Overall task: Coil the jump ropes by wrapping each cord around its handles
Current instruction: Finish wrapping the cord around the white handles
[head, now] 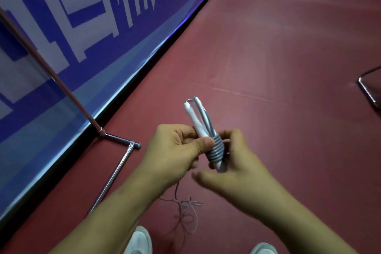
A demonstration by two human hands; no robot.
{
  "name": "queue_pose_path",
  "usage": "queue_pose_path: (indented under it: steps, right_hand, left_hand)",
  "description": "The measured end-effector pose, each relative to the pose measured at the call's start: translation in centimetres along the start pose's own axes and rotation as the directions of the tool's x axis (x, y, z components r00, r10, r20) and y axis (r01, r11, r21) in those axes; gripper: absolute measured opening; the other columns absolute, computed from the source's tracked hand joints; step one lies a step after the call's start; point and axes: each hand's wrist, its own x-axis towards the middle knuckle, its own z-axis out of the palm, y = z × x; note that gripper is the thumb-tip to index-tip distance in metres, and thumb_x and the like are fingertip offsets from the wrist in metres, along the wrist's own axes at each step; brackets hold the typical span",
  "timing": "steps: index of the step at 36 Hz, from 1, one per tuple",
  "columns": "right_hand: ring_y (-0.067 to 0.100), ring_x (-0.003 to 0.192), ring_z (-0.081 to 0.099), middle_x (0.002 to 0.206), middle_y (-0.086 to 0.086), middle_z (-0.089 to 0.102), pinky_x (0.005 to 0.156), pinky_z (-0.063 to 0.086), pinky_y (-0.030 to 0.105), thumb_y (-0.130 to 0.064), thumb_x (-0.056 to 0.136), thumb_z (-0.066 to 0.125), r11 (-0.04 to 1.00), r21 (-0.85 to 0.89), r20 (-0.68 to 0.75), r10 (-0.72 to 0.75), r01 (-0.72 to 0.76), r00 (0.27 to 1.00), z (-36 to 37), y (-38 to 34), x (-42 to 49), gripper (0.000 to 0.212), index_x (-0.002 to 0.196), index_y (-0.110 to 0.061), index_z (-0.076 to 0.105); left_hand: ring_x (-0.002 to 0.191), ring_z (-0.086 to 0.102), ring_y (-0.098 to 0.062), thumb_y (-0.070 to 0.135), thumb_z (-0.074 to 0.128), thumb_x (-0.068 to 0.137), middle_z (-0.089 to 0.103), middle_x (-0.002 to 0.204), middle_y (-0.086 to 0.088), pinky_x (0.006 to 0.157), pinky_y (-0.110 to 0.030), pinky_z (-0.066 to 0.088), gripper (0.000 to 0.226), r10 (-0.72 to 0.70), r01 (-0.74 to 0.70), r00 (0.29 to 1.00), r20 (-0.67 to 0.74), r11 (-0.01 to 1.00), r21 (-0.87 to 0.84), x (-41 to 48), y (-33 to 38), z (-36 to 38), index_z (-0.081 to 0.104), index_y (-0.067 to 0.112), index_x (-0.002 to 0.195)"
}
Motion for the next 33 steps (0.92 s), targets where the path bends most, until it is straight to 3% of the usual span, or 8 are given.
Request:
queue_pose_path:
  steps: [7,13,16,18,21,25,29,33]
  right_hand:
    - [0.005,0.048,0.040,0.068,-0.001,0.053,0.045,0.037,0.027,-0.008,0.081,0.074,0.995,0.091,-0.129,-0.025,0.037,0.991,0.1,0.3,0.2,0.040,0.090,-0.017,0.036]
    - [0.013,0.044,0.031,0.060,0.004,0.038,0.045,0.031,0.024,-0.002,0.078,0.064,0.769,0.601,0.398,-0.051,-0.218,0.916,-2.0,-0.8,-0.6,0.022,0.092,-0.010,0.048]
    - [0.008,0.045,0.023,0.062,0.003,0.030,0.041,0.028,0.015,-0.004,0.080,0.063,0.647,0.671,0.554,-0.113,-0.362,0.825,-2.5,-0.7,-0.8,0.018,0.094,-0.004,0.052]
    - [0.006,0.043,0.028,0.064,0.006,0.047,0.036,0.029,0.012,-0.011,0.079,0.067,0.617,0.675,0.594,-0.128,-0.405,0.795,-2.7,-0.3,-0.8,0.014,0.090,-0.007,0.060]
    - [0.015,0.048,0.051,0.089,0.024,0.069,0.039,0.049,0.024,-0.006,0.085,0.068,0.680,0.644,0.526,-0.062,-0.350,0.848,-2.4,-0.1,-0.3,0.011,0.094,-0.008,0.074]
    - [0.024,0.074,0.068,0.096,0.025,0.070,0.070,0.063,0.054,-0.002,0.086,0.075,0.904,0.387,0.187,0.117,-0.183,0.975,-1.3,0.0,-0.1,0.015,0.100,-0.002,0.070]
    - [0.006,0.052,0.052,0.068,-0.002,0.067,0.048,0.048,0.027,-0.024,0.065,0.086,0.995,-0.100,-0.150,-0.012,-0.003,0.989,0.5,0.3,-0.3,0.034,0.087,-0.018,0.061]
    - [0.018,0.047,0.038,0.057,0.004,0.045,0.044,0.038,0.032,0.000,0.079,0.074,0.969,0.248,0.054,-0.008,-0.006,0.999,-0.2,-0.2,0.0,0.013,0.077,-0.005,0.062]
  left_hand:
    - [0.055,0.051,0.001,0.007,0.075,0.087,0.069,0.065,0.009,0.056,-0.015,0.042,0.019,0.105,-0.101,0.972,0.212,0.995,-0.026,-0.2,0.9,0.1,0.078,0.007,0.106]
    - [0.078,0.047,-0.026,0.030,0.081,0.080,0.059,0.118,-0.043,0.069,-0.035,0.044,0.049,0.035,-0.001,0.947,0.321,0.994,-0.108,0.1,1.4,-0.8,0.070,0.031,0.128]
    - [0.103,0.063,-0.044,0.033,0.082,0.081,0.066,0.128,-0.024,0.092,-0.065,0.045,0.043,0.033,0.052,0.920,0.391,0.977,-0.205,-0.1,1.4,-0.4,0.073,0.025,0.122]
    - [0.091,0.069,-0.038,0.027,0.082,0.081,0.073,0.111,-0.021,0.080,-0.053,0.053,0.033,0.013,0.078,0.922,0.387,0.972,-0.220,-0.1,1.3,-0.3,0.074,0.014,0.111]
    - [0.048,0.051,-0.020,0.010,0.074,0.086,0.070,0.075,-0.011,0.045,-0.022,0.043,0.016,0.010,0.056,0.954,0.298,0.976,-0.210,-0.1,1.5,-0.1,0.069,0.000,0.097]
    - [0.045,0.043,-0.005,-0.003,0.070,0.088,0.059,0.053,0.010,0.047,-0.021,0.036,0.008,-0.019,0.022,0.998,0.061,0.998,-0.052,0.3,0.8,0.0,0.071,0.005,0.090]
    - [0.046,0.051,0.005,-0.002,0.072,0.087,0.062,0.053,0.013,0.051,-0.010,0.039,0.011,0.052,-0.052,0.999,0.010,0.999,-0.005,-0.1,0.7,0.8,0.074,0.008,0.092]
    - [0.049,0.038,-0.008,0.010,0.077,0.085,0.050,0.059,-0.001,0.048,-0.017,0.034,0.025,0.051,-0.028,0.990,0.131,0.986,-0.165,-0.1,0.9,0.1,0.075,-0.002,0.107]
